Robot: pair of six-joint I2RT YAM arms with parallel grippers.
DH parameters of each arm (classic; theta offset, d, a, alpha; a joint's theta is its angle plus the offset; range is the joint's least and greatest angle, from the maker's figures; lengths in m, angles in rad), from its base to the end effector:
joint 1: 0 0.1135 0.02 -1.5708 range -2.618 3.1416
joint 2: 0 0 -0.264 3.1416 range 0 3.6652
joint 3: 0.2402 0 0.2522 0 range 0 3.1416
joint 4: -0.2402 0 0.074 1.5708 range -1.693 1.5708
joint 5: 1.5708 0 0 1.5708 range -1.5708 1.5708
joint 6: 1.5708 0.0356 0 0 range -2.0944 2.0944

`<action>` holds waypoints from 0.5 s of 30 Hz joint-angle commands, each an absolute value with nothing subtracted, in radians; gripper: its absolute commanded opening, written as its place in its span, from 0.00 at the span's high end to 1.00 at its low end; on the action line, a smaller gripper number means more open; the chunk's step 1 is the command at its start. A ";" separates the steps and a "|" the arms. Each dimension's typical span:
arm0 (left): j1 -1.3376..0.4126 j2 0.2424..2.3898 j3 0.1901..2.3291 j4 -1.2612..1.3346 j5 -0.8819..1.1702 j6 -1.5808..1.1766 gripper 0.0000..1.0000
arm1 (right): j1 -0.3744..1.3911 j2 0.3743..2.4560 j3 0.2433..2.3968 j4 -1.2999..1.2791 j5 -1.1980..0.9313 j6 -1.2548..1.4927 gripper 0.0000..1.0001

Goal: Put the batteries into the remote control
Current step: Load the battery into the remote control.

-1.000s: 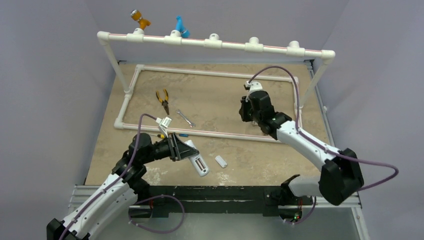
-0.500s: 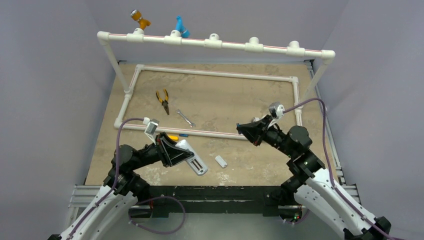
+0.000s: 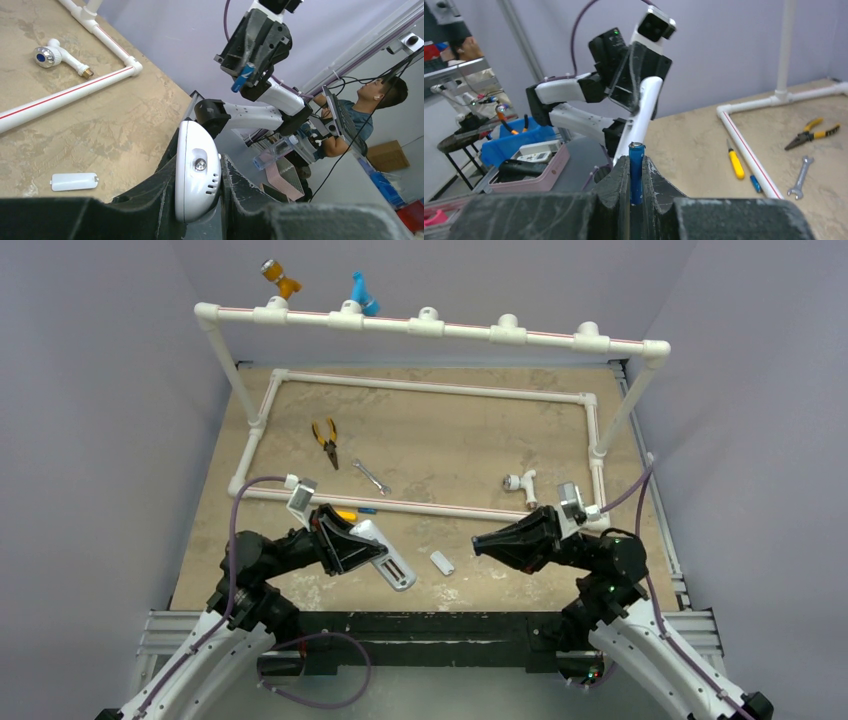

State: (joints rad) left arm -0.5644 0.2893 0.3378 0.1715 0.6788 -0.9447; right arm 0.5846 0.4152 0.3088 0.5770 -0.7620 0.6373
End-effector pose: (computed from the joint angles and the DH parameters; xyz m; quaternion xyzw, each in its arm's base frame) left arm 0.0793 -0.0767 0.2828 0.1437 0.6280 -0.6557 0.3936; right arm 0.0842 0.0852 0.2989 -0.3041 0.4935 0.6132 0.5367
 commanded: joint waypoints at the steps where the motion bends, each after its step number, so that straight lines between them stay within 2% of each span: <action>1: -0.569 0.295 0.352 0.219 0.696 -0.913 1.00 | 0.590 0.385 0.329 0.724 -0.905 0.663 1.00; 7: -0.569 0.290 0.365 0.172 0.682 -0.883 1.00 | 0.592 0.392 0.352 0.745 -1.021 0.646 1.00; 15: -0.568 0.275 0.388 0.112 0.657 -0.855 1.00 | 0.592 0.382 0.379 0.721 -1.068 0.591 1.00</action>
